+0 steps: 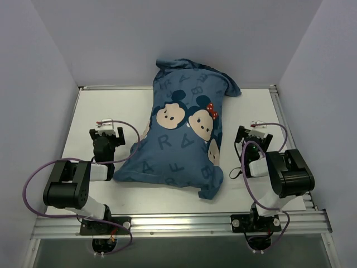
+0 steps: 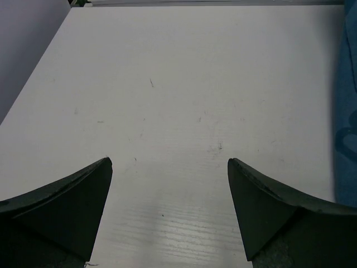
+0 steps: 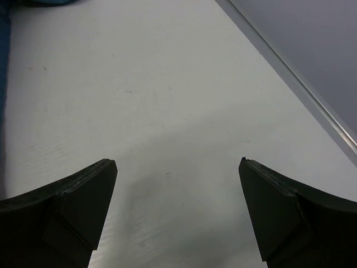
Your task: Remove the pillowcase from the pillow
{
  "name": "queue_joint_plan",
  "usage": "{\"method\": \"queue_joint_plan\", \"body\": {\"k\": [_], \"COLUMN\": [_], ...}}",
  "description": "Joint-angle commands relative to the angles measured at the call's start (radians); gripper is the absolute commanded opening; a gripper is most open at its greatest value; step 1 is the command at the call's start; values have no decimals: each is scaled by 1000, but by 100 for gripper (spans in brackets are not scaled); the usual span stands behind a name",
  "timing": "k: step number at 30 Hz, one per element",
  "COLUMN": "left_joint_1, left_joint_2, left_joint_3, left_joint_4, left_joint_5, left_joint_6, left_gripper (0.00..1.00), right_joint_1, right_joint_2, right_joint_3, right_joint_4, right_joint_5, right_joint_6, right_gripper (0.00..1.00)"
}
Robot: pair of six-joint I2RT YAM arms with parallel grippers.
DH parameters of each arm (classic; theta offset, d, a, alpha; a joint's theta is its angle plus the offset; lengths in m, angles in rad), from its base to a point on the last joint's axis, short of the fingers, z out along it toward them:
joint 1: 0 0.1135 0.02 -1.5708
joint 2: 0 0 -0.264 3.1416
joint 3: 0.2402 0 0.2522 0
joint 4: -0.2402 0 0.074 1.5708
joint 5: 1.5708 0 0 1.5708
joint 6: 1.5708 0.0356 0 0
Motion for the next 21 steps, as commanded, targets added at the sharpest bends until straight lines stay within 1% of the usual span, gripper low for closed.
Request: {"method": "queue_joint_plan", "body": {"k": [1,3,4,5,6,7,8,9,10,11,12,14,15,16,17,18,19,20,21], "left_joint_1": [6,6,5,5,5,8,14,25,37,54,58,65,110,139,167,199,207,209,209], "left_joint_2": [-3,-3,-3,-3,0,-2,-2,-5,-6,-17,-50,-84,-107,-112,-104,-59,-34,-14,0], "left_joint_3": [22,22,22,22,22,24,27,30,33,38,56,90,154,224,328,443,637,715,778], "left_joint_4": [25,23,25,26,25,22,17,11,7,-7,-57,-140,-271,-399,-591,-936,-1074,-1201,-1363], "left_joint_5": [9,9,11,11,11,14,34,57,87,147,164,160,178,218,280,319,409,443,478], "left_joint_6": [1,0,0,0,1,3,1,-2,0,3,6,-8,-46,-28,-2,35,111,139,162], "left_gripper": [94,94,94,94,94,94,94,94,94,94,94,94,94,94,94,94,94,94,94], "right_joint_1": [18,-3,-19,-46,-46,-46,-45,-43,-42,-40,-39,-34,-30,-28,-22,-14,4,15,26], "right_joint_2": [-140,-236,-255,-263,-257,-243,-228,-181,-157,-110,-88,-42,0,22,42,79,102,125,180], "right_joint_3": [113,219,336,394,447,503,614,673,730,832,875,955,1016,1043,1066,1096,1112,1127,1162], "right_joint_4": [-115,-343,-549,-624,-742,-798,-850,-957,-1011,-1057,-1126,-1188,-1226,-1241,-1248,-1252,-1257,-1257,-1267], "right_joint_5": [40,48,-32,-97,-208,-269,-332,-393,-492,-528,-565,-663,-691,-717,-739,-739,-740,-752,-759], "right_joint_6": [-2,71,153,174,186,186,188,191,199,215,223,248,254,261,271,292,303,312,329], "right_gripper": [100,100,100,100,100,99,97,96,95,95,95,96,96,96,96,96,96,96,96]}}
